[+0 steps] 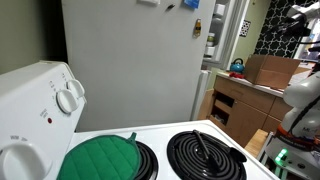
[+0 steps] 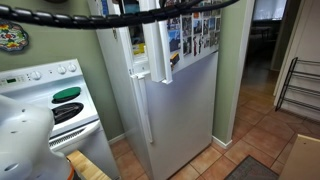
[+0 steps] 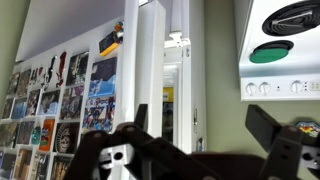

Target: Open the top fridge door.

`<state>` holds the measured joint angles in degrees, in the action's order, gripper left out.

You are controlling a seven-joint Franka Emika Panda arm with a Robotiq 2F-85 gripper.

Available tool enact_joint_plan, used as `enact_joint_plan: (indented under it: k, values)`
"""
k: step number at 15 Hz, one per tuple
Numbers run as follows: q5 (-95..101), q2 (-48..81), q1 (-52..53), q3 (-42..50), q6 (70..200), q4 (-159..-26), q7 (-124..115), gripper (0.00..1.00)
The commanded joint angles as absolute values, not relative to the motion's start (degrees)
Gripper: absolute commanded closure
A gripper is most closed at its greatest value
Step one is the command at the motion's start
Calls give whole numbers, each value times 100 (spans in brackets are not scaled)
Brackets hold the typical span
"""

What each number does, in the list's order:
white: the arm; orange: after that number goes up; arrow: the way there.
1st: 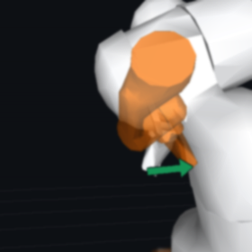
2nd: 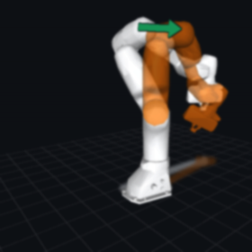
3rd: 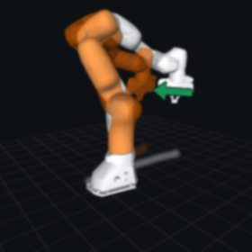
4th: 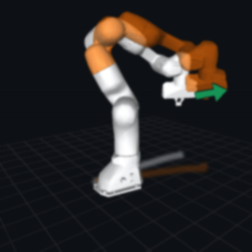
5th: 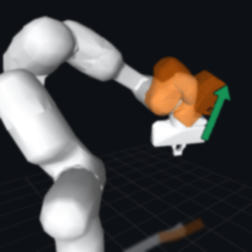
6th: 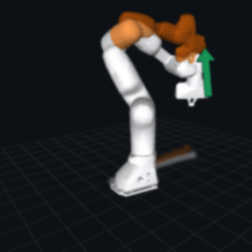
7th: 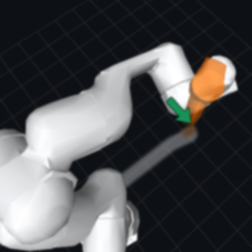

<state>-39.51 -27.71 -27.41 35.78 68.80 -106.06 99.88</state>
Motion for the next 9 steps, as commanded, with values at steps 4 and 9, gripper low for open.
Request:
enact_joint_plan:
  k: [4, 9]
  values:
    - [-3834, -2893, -2517, 3709, 6783, -10396, 9408, 0]
    - [-3834, -2902, -2500, 3716, 6777, -10368, 9322, 0]
